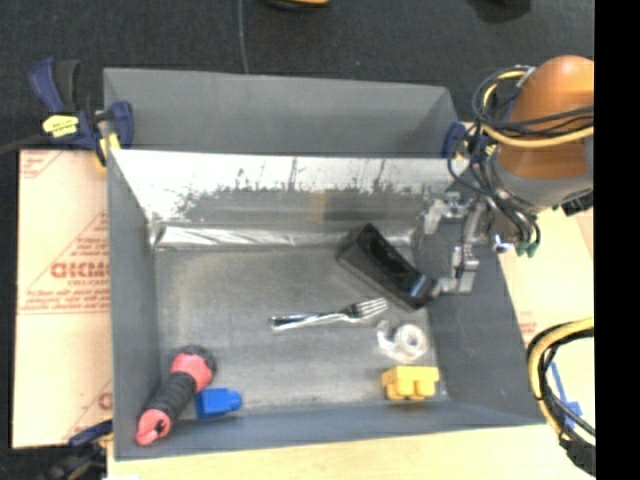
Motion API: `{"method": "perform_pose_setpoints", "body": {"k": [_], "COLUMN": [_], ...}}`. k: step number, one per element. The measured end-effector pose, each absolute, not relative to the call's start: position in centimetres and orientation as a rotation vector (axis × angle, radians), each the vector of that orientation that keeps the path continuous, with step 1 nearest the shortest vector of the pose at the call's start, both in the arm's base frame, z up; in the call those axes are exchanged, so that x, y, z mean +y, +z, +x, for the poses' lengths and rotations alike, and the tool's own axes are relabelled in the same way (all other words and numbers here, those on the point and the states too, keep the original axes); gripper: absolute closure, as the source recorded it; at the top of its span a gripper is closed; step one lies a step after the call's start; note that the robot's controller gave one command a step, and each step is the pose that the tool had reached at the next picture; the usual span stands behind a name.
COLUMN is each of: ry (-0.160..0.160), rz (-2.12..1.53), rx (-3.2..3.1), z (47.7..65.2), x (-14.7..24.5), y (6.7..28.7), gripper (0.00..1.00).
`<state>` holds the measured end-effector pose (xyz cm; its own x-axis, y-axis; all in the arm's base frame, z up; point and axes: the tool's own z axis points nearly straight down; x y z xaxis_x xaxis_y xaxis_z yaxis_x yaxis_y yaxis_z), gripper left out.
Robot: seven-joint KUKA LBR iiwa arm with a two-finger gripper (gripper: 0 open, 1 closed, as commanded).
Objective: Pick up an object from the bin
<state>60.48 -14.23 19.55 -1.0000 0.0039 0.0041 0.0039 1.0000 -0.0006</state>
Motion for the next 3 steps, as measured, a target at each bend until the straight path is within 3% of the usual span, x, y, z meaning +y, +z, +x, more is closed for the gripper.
{"method": "perform_pose_setpoints", "body": {"k": [1,2,3], "ry": [0.003,0.002,0.002], "rz": [-0.001,-0.123,-0.244], "rx": [-3.146,-3.149,-3.144], "z": [60.7,63.1,63.3], "x": [-14.2,-12.3,-11.4], "y": [20.0,12.1,11.4], "gripper": [0.00,0.00,0.00]}}
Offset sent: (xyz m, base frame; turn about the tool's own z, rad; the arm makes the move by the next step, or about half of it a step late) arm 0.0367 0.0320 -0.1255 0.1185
